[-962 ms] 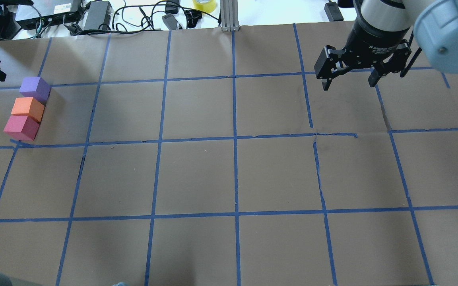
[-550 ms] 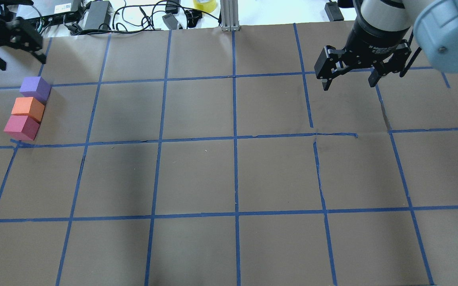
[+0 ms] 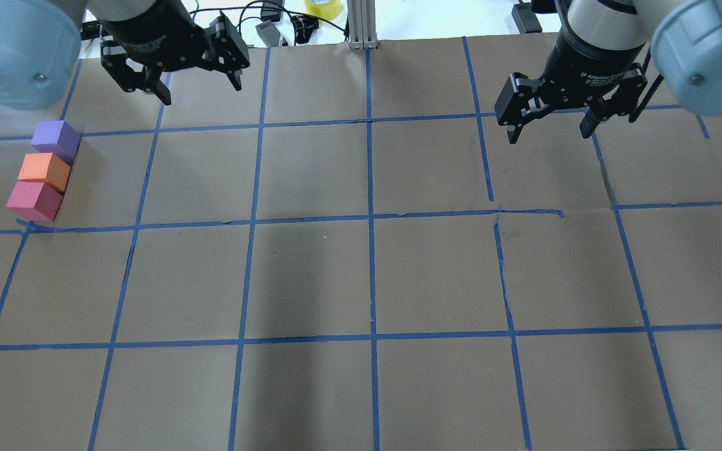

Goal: Arrange blocks in a line

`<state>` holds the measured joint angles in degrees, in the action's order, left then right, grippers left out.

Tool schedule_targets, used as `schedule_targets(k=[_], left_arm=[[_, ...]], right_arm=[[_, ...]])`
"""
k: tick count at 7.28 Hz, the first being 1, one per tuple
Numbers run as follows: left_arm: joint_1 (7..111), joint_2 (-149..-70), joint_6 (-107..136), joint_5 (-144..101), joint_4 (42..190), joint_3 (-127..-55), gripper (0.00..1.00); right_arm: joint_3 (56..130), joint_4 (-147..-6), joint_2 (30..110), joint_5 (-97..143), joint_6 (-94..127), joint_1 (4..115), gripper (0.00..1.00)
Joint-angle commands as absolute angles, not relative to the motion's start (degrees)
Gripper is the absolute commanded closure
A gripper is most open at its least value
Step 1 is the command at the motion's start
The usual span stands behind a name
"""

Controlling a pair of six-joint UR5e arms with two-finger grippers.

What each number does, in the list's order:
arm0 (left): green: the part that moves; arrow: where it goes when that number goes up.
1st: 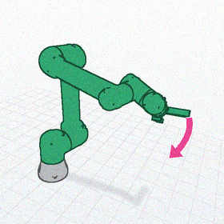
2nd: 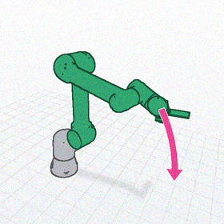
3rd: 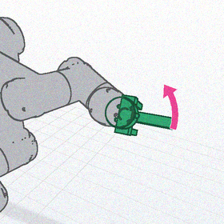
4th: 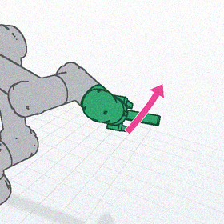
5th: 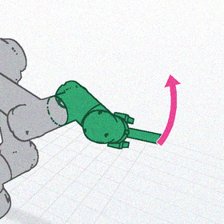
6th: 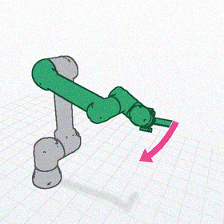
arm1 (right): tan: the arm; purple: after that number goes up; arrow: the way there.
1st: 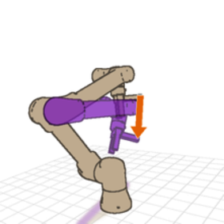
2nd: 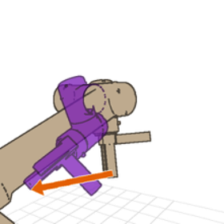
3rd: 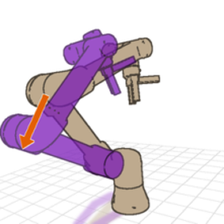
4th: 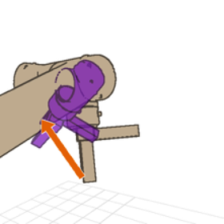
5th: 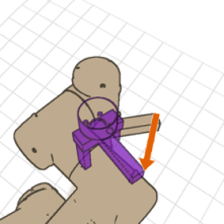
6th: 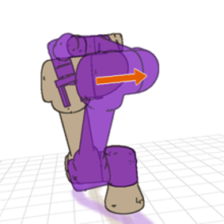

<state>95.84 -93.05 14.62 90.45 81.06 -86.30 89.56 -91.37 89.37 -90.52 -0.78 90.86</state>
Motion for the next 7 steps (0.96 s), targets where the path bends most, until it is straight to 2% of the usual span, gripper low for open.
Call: schedule_targets(k=[1, 7], left_arm=[[96.5, -89.84, 14.42, 90.88, 82.17, -89.56, 0.0], [96.24, -87.63, 14.41, 90.88, 84.02, -90.88, 0.0]], right_arm=[[89.56, -91.14, 89.56, -90.35, -0.97, 90.79, 0.0], [89.91, -91.23, 89.65, -90.44, -2.46, 90.53, 0.0]])
